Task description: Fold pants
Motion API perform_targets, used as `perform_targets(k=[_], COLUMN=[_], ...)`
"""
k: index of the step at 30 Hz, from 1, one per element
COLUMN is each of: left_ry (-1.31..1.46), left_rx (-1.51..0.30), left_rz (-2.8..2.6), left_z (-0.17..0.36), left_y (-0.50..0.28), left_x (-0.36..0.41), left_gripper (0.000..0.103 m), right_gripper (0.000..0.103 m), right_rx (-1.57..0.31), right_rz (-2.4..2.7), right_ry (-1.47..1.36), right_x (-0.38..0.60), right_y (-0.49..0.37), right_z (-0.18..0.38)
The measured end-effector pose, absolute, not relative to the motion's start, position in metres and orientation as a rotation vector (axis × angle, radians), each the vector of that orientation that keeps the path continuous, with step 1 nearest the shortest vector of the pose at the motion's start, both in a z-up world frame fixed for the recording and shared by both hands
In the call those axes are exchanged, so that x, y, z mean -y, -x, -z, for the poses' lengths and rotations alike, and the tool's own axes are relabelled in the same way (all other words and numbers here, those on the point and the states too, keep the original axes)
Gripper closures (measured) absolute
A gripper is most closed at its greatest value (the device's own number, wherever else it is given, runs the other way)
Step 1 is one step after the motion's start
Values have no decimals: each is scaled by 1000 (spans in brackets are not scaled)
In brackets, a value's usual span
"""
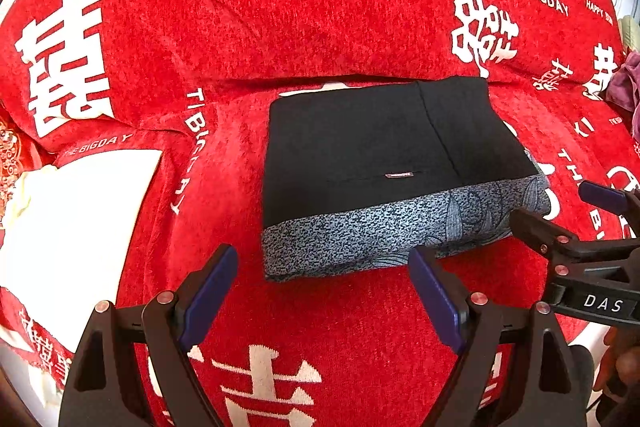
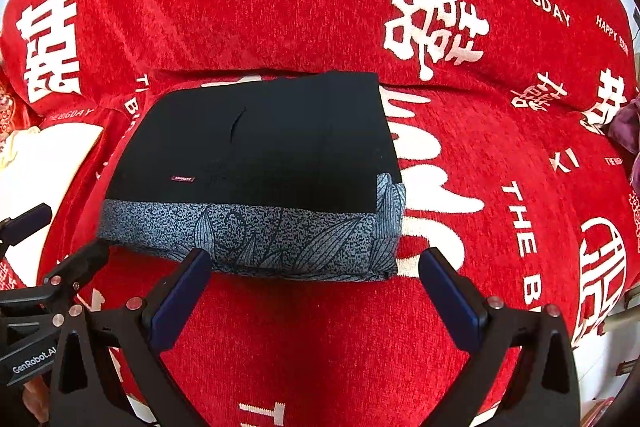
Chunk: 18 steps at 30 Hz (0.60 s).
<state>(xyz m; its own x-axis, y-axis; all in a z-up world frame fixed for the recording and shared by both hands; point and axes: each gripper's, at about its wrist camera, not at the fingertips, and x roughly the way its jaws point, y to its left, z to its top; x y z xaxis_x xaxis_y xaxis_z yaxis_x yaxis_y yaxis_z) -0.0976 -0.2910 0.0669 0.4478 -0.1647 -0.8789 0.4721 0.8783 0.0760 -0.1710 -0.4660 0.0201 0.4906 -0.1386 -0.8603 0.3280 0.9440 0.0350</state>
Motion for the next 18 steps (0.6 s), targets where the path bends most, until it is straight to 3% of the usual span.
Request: perform_targets(k=[18], left_ry=[-361], left_rx=[-1031], left_rz=[398], left_z=[-68], left_y=[100], left_x=[297], left_gripper=[15], right_gripper=[0], right_rx=[-1023], right_rz=[284], right_ry=[-211], right_x=[468], right_y=[171], right_z=[-18])
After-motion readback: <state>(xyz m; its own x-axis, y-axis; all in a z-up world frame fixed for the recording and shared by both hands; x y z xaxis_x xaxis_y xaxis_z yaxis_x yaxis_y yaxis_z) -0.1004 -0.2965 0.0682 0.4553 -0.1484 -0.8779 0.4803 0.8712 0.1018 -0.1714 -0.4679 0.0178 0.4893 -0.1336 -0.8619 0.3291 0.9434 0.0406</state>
